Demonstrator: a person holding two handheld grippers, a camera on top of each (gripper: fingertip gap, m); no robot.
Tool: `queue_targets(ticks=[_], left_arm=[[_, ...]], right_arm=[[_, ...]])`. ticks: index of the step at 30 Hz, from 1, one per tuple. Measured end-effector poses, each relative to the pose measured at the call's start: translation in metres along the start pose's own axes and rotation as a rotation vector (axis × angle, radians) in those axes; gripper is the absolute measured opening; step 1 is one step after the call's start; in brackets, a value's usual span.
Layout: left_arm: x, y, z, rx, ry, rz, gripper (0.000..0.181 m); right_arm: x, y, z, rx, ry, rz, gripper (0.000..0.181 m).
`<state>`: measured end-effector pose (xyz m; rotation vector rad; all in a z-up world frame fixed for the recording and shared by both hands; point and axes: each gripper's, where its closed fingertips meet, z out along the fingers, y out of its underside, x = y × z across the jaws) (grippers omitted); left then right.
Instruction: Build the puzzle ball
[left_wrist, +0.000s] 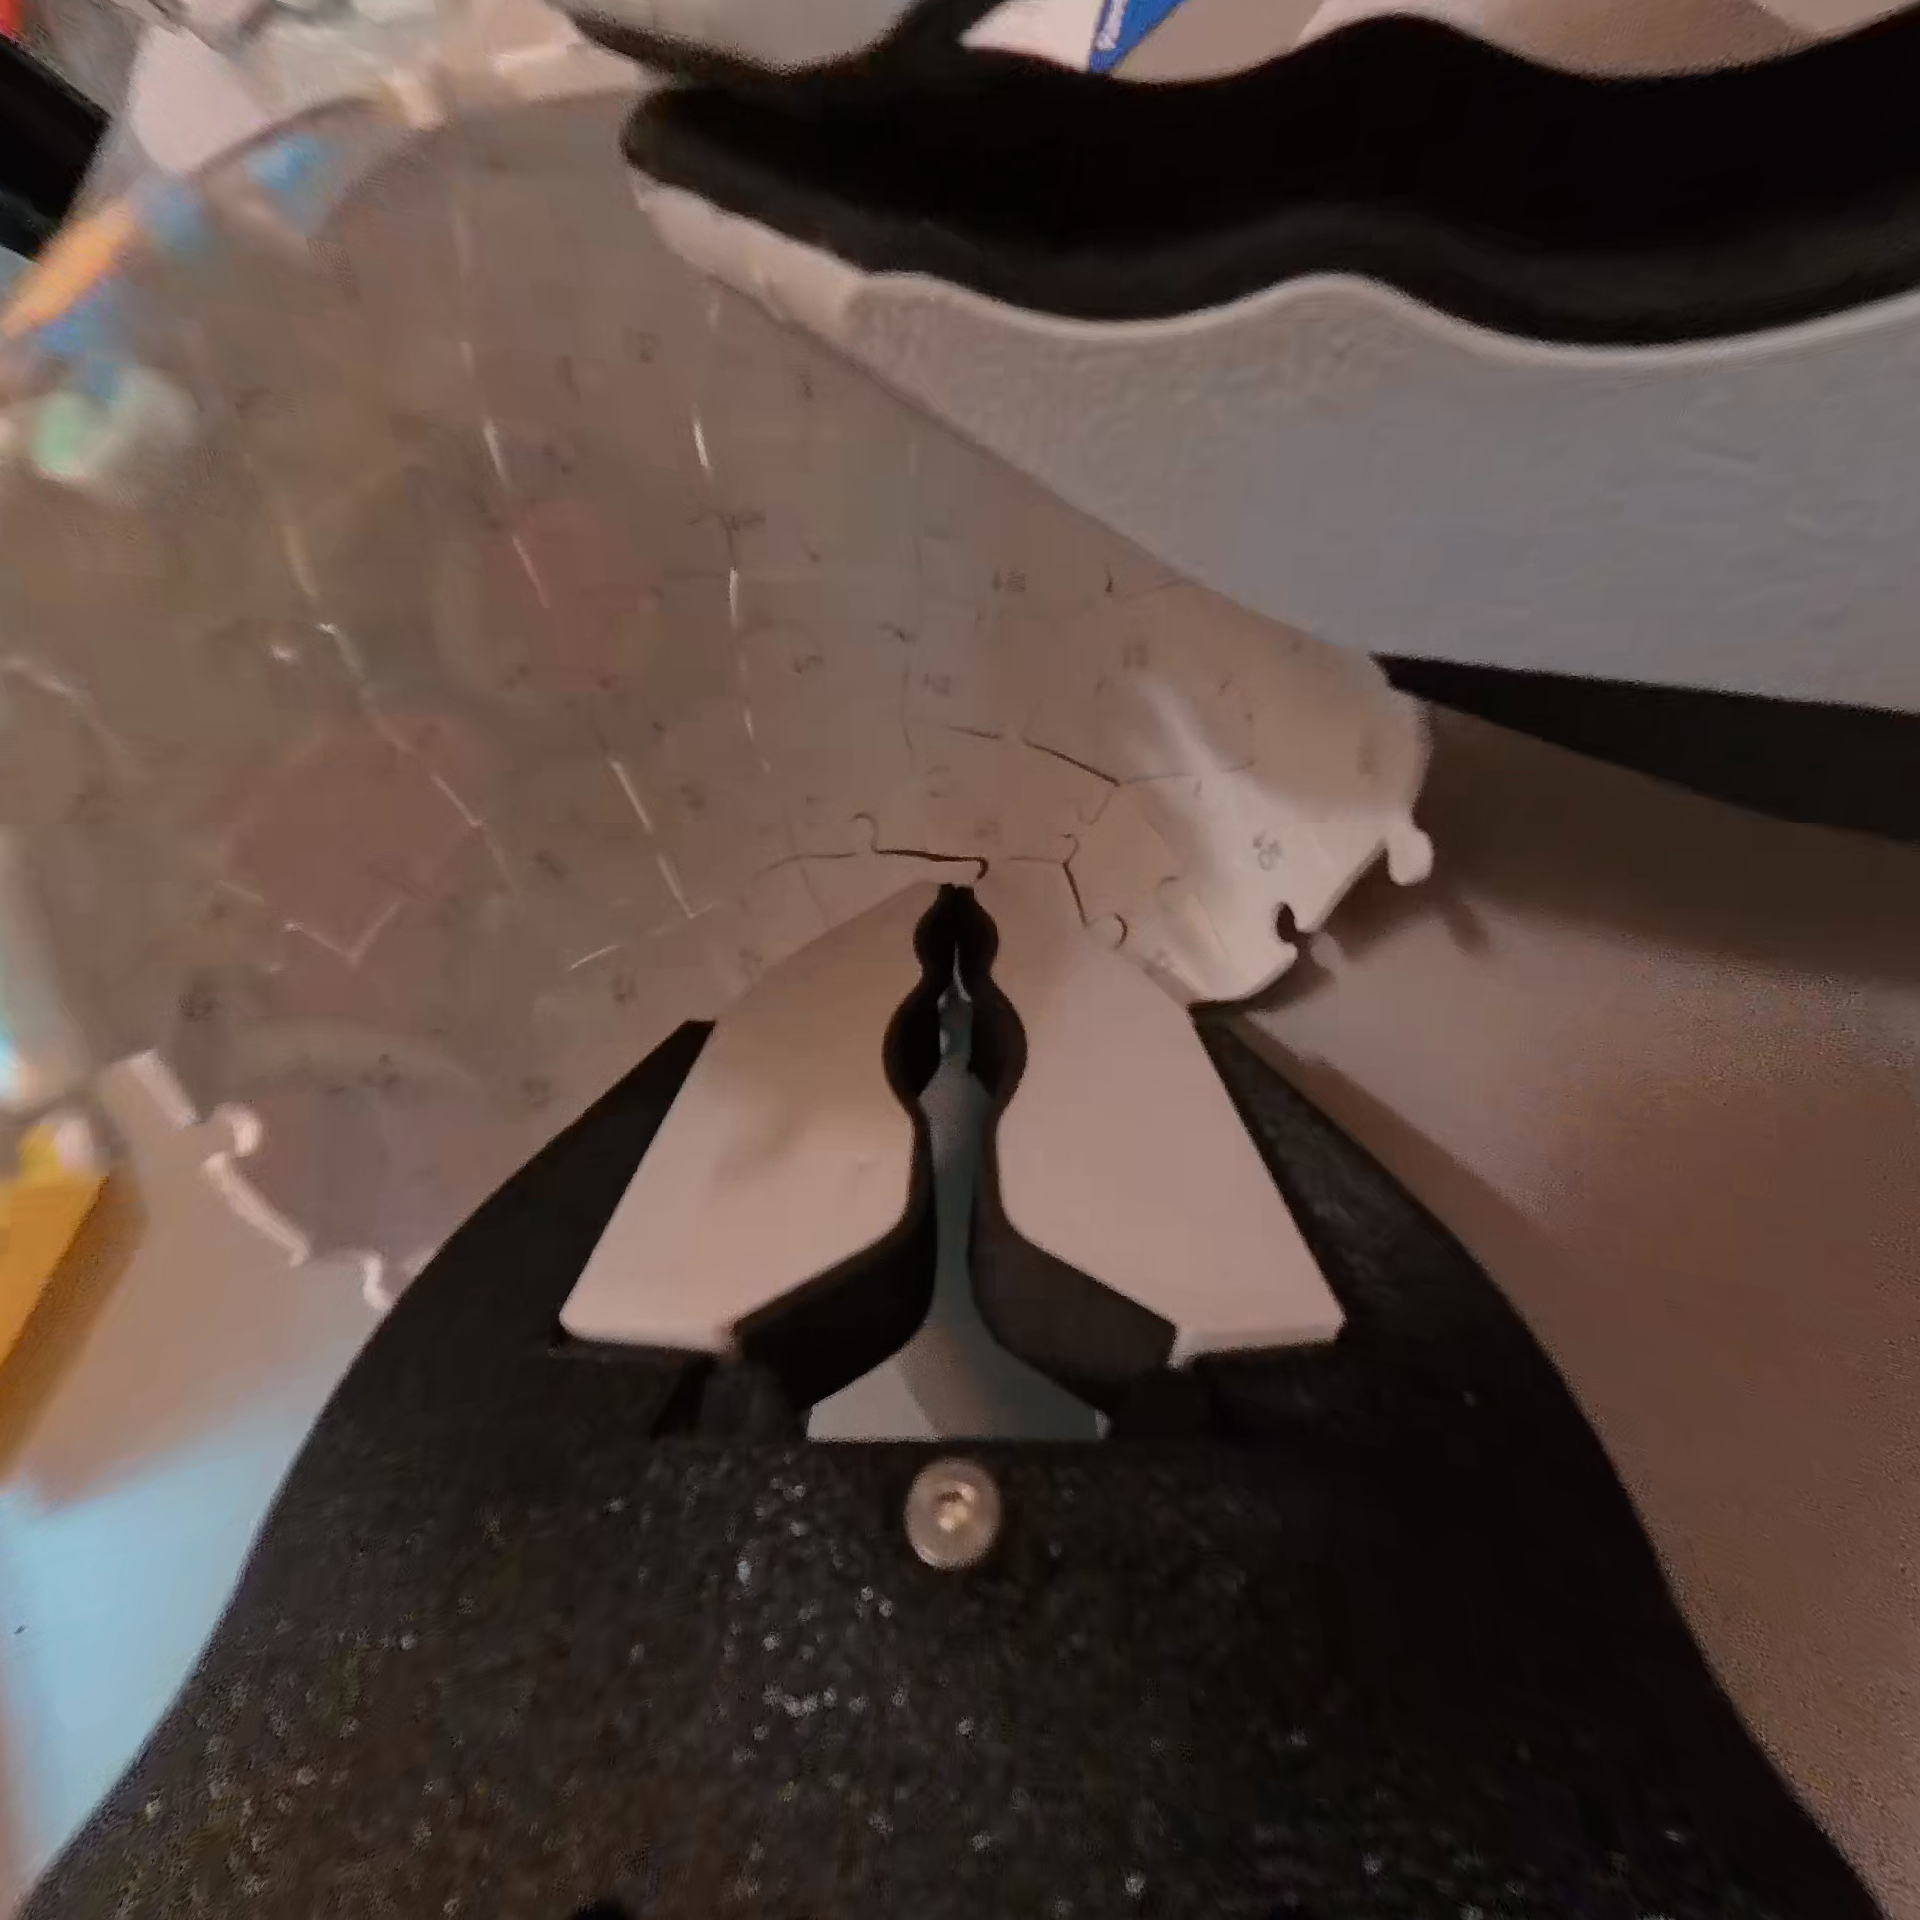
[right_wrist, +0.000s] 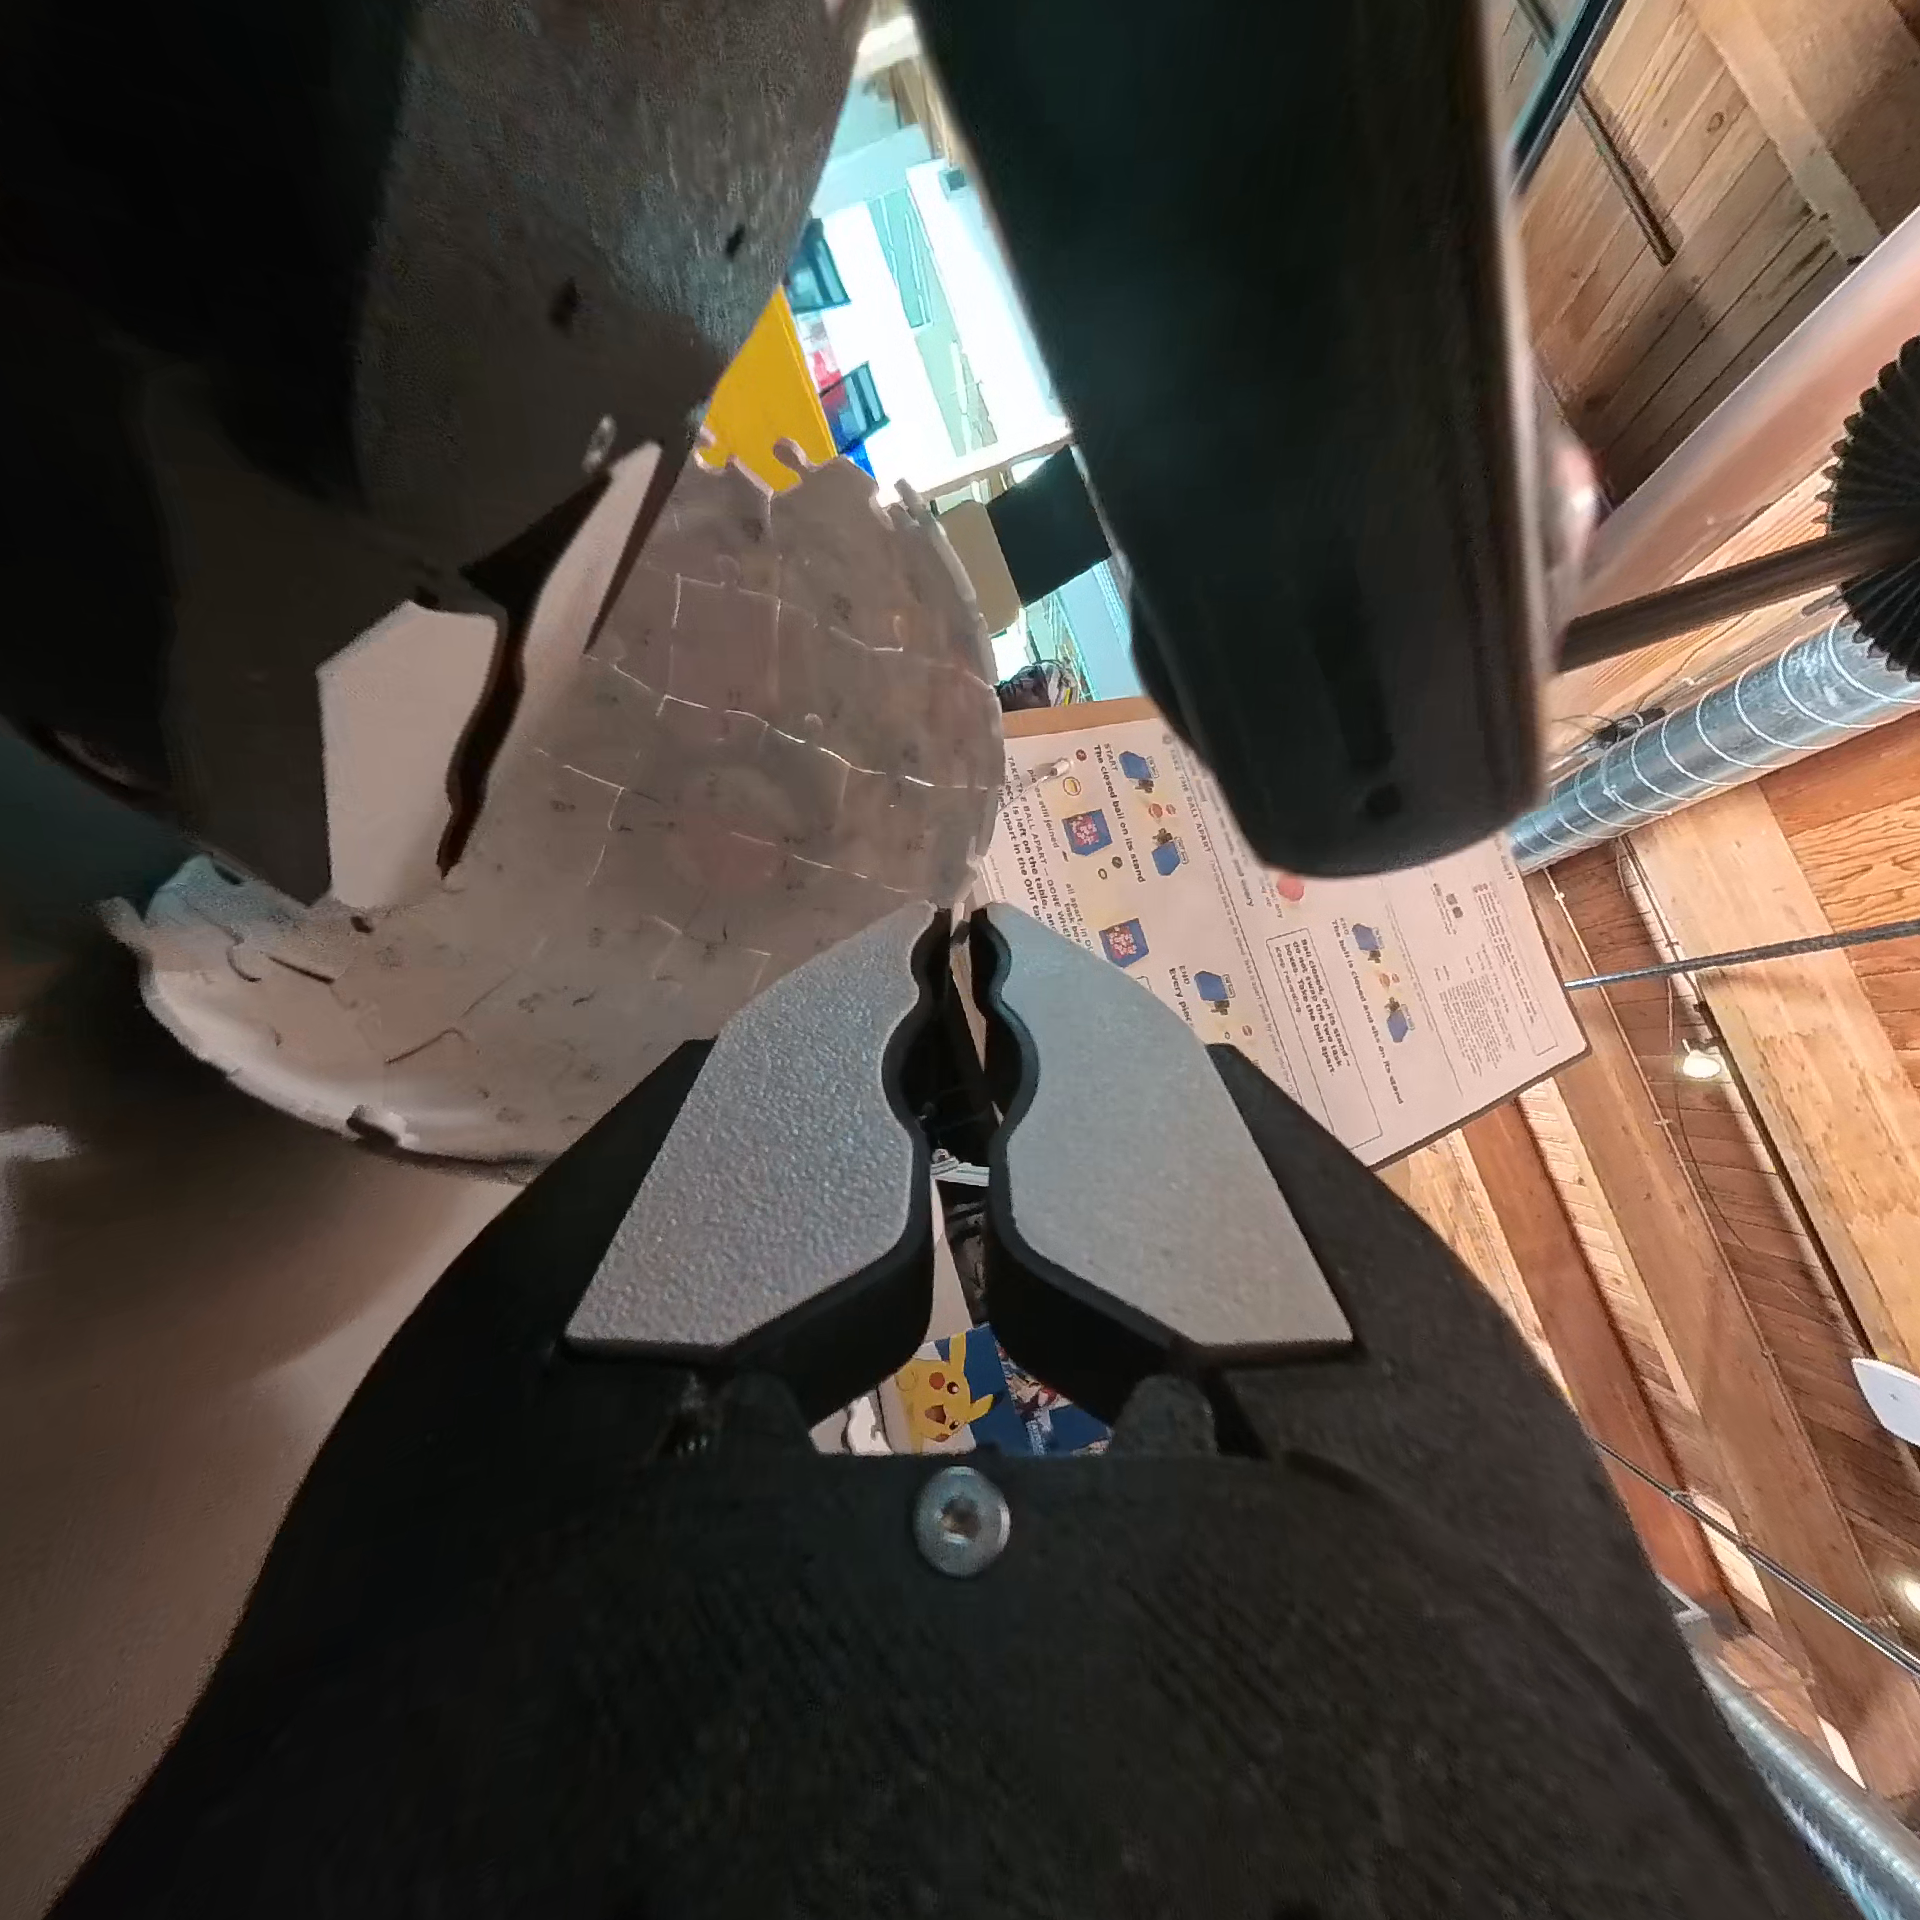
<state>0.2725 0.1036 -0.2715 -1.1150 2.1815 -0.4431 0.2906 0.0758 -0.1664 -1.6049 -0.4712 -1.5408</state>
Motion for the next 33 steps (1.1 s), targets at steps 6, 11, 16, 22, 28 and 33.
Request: queue_targets(ticks=[6,11,16,22,28,33], left_arm=[[-0.021,-0.011,-0.036,0.140,-0.088,-0.192,0.000],[-0.010,-0.008,-0.028,0.095,-0.004,-0.258,0.000],[-0.004,-0.005,-0.004,0.054,-0.032,-0.200,0.000],[-0.006,0.001,0.004,0.039,-0.062,-0.170,0.000],[0.000,-0.004,0.007,0.046,-0.003,-0.063,0.000],[0.000,-0.004,0.007,0.038,0.035,-0.144,0.000]], right_arm=[[0.000,-0.002,-0.001,-0.002,0.000,-0.021,0.003],[0.000,-0.004,0.000,0.004,0.005,-0.031,0.003],[0.001,-0.004,-0.001,0.007,0.008,-0.020,0.003],[0.000,-0.004,0.000,0.011,0.007,0.015,0.003],[0.000,-0.003,0.001,0.010,0.004,0.040,0.003],[0.000,-0.001,0.000,0.000,0.004,0.033,0.003]])
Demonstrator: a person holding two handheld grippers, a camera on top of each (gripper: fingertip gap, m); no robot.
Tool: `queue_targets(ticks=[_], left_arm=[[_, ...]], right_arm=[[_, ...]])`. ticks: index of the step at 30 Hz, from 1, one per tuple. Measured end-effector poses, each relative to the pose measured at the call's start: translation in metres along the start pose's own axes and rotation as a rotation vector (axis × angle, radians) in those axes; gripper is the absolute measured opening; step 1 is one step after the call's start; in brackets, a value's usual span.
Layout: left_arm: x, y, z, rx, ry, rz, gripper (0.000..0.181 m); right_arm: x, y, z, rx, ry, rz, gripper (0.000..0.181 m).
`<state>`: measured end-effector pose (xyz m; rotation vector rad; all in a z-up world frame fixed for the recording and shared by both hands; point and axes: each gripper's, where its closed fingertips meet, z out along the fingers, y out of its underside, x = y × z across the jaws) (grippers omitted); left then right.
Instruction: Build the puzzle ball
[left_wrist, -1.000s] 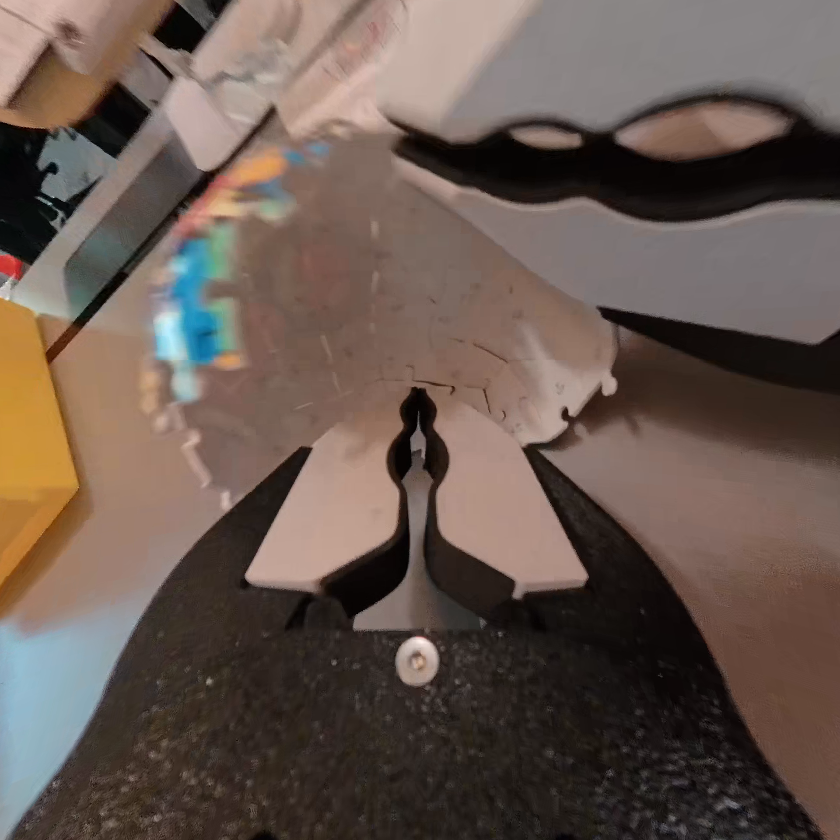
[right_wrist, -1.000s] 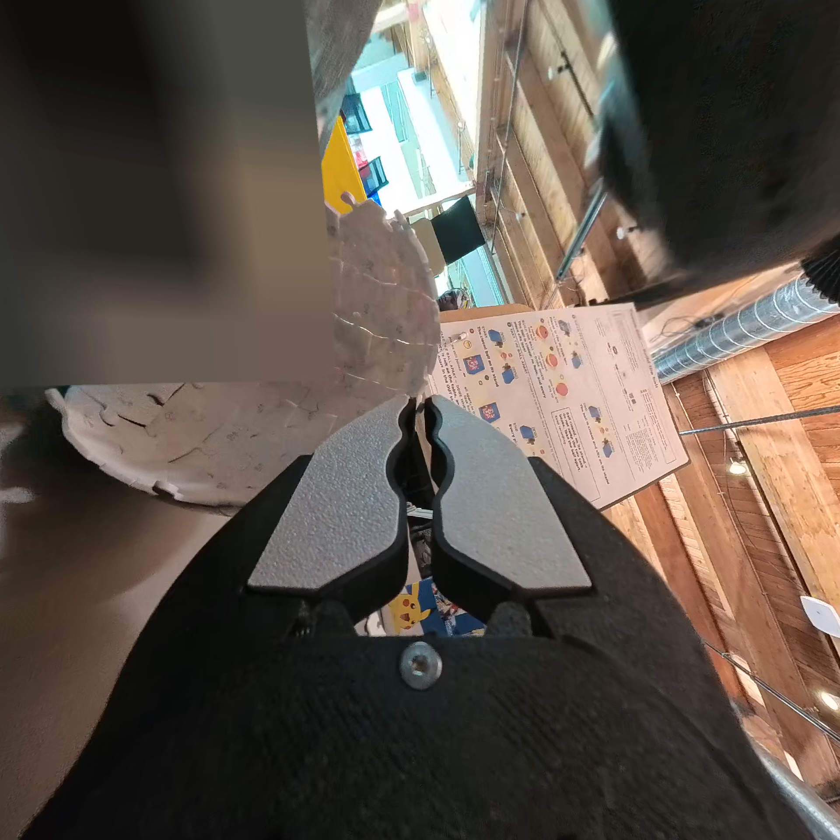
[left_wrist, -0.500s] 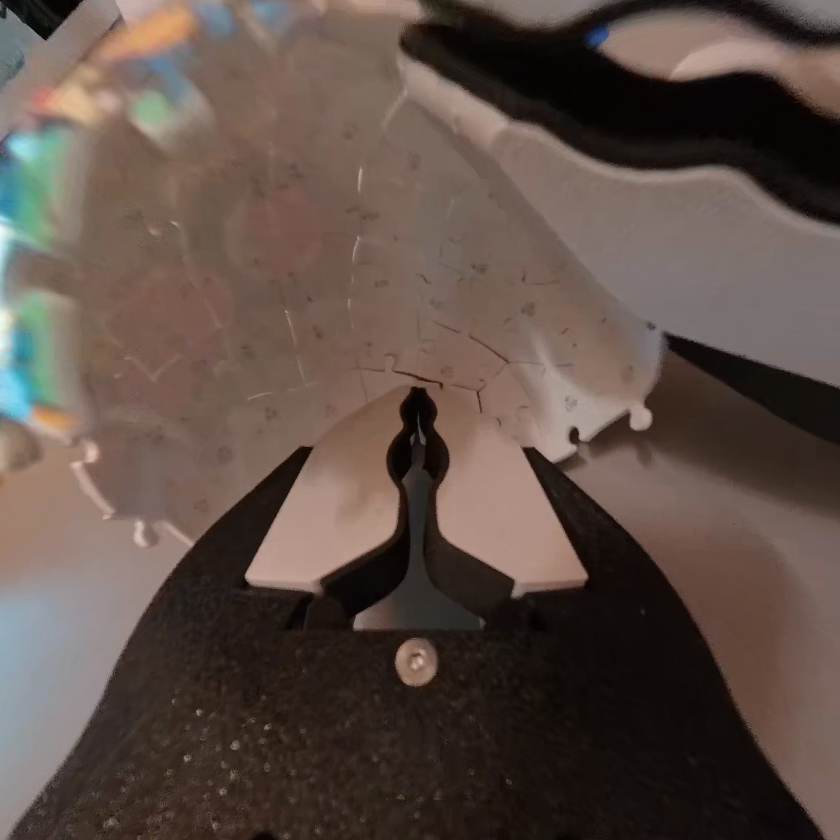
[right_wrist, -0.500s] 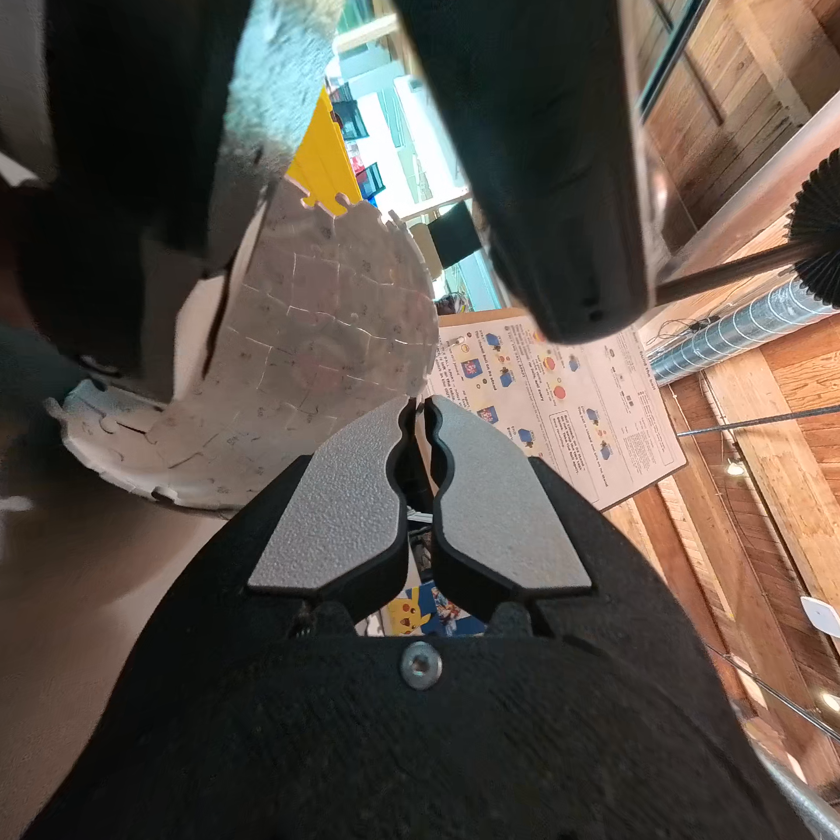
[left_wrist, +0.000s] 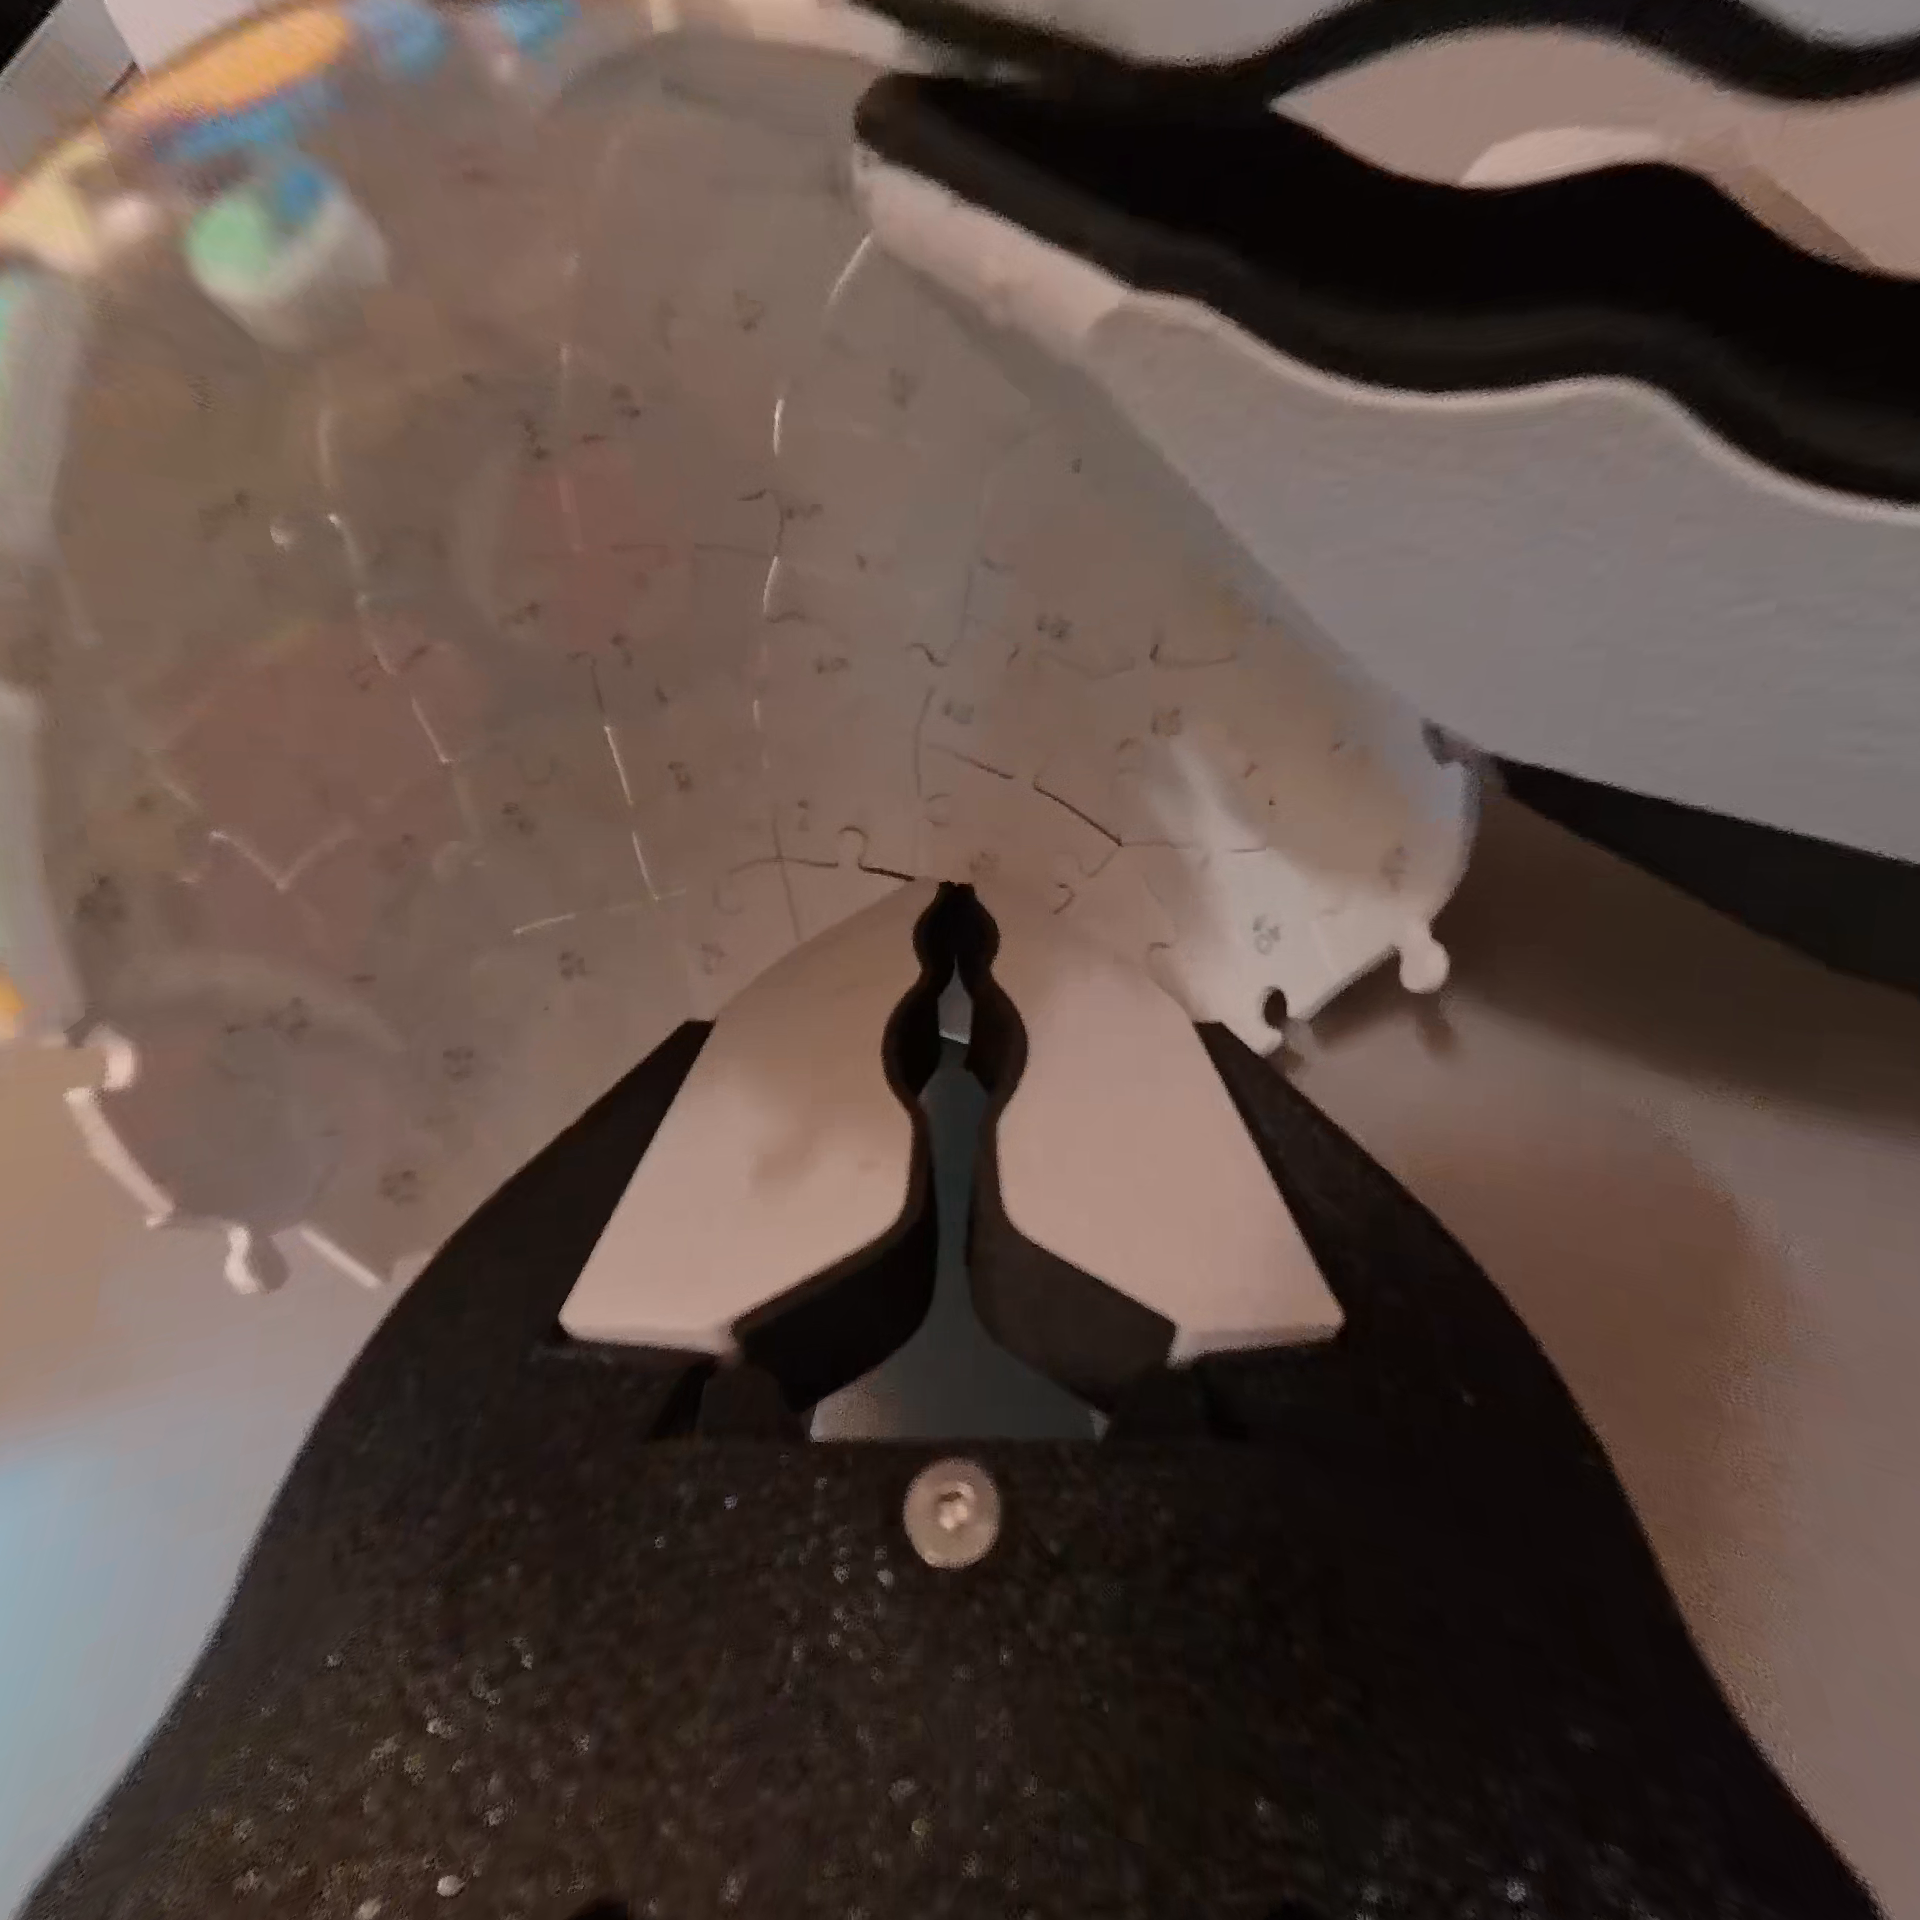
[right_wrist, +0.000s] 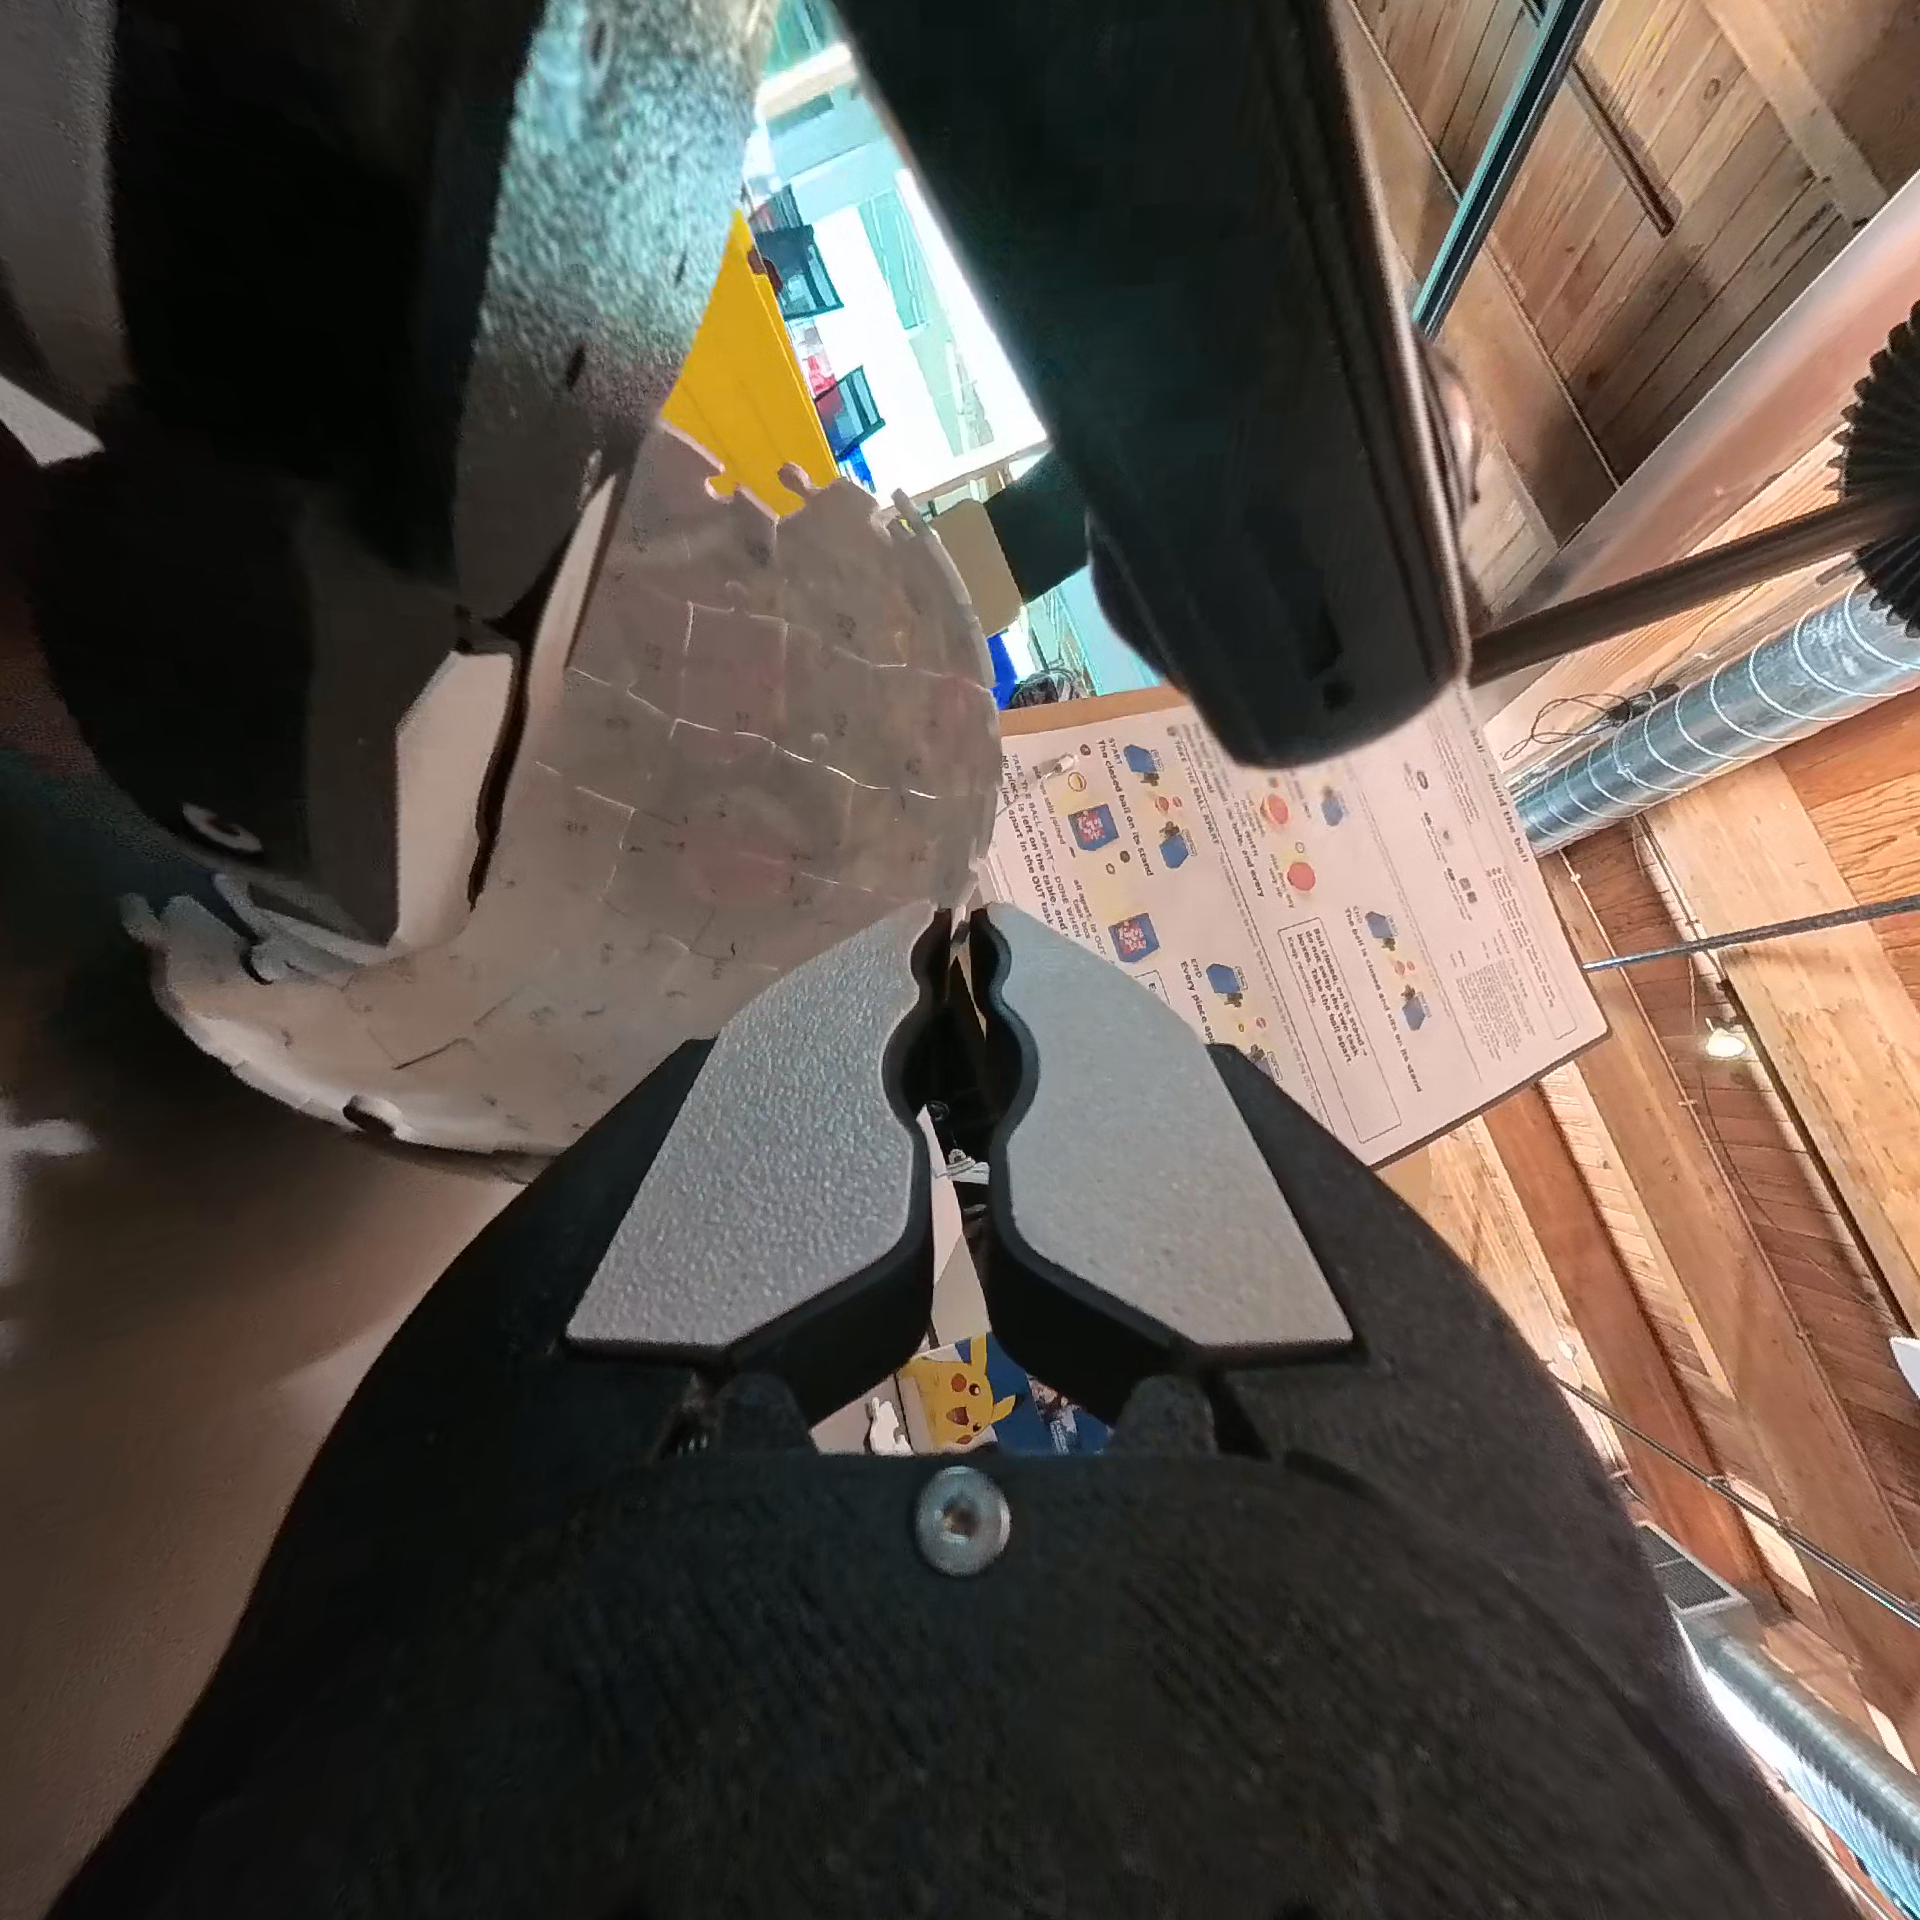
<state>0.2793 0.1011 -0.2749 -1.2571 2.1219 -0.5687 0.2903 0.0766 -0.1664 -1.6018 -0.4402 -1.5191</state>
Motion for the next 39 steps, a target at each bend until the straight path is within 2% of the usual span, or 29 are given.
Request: queue_targets(ticks=[2,5,8,20,31,39], left_arm=[[-0.003,0.002,-0.003,0.006,-0.018,0.007,0.000],[-0.015,-0.007,-0.018,0.091,-0.105,-0.005,0.000],[-0.019,-0.001,-0.025,0.050,-0.121,-0.014,0.000],[-0.017,0.003,-0.002,0.006,-0.123,-0.034,0.000],[-0.019,0.008,-0.001,-0.040,-0.134,-0.111,0.000],[-0.015,0.003,-0.012,0.031,-0.092,-0.144,0.000]], right_arm=[[0.000,0.000,0.000,0.000,-0.003,-0.006,0.003],[0.000,-0.001,0.000,0.000,-0.003,-0.015,0.003],[-0.001,-0.001,0.000,0.000,-0.003,-0.021,0.003],[-0.002,-0.003,0.000,0.001,-0.004,-0.051,0.004],[-0.002,-0.001,0.001,-0.004,-0.003,-0.047,0.004],[-0.002,0.000,0.001,-0.007,-0.003,-0.049,0.004]])
